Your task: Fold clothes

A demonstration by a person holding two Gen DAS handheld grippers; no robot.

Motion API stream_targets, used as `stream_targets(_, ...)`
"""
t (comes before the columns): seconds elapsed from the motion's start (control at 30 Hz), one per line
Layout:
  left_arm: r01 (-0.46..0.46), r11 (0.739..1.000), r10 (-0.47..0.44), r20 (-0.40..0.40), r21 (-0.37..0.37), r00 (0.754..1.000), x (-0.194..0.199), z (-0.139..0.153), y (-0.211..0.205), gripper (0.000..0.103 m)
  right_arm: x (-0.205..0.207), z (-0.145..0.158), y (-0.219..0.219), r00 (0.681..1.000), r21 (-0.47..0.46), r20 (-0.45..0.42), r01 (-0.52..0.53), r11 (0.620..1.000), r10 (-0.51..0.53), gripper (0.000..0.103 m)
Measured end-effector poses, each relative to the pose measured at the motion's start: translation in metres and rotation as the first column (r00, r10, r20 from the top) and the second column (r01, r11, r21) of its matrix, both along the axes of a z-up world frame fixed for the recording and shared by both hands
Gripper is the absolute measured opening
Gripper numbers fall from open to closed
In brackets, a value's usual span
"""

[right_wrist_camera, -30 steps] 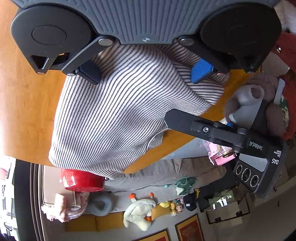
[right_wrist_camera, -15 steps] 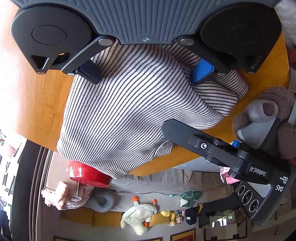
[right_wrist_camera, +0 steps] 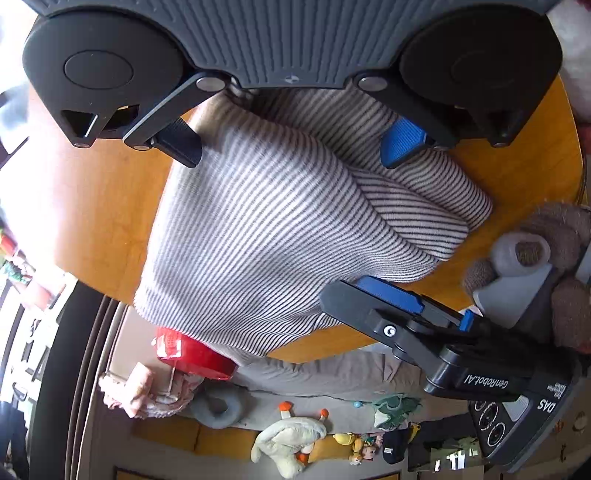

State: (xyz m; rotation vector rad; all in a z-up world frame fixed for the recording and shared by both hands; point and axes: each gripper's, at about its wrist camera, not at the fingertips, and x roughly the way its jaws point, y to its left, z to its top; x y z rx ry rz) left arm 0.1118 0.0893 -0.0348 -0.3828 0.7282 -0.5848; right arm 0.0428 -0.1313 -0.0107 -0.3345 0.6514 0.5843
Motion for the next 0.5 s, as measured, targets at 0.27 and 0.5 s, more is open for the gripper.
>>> stream_targets(0.27,-0.130,0.955,0.094,0.142,0.268,0.985,-0.034,0.030,0.014,0.103,-0.044,0.022,0.000,0.978,-0.097,0.163,-0.112,0.989,0.126,0.102)
stream_targets(0.5,-0.140,0.935,0.102,0.131,0.326,0.986,-0.037,0.033,0.008,0.103,-0.047,0.003,0.052,0.939,-0.174,0.171,-0.269,0.947,0.298,0.101)
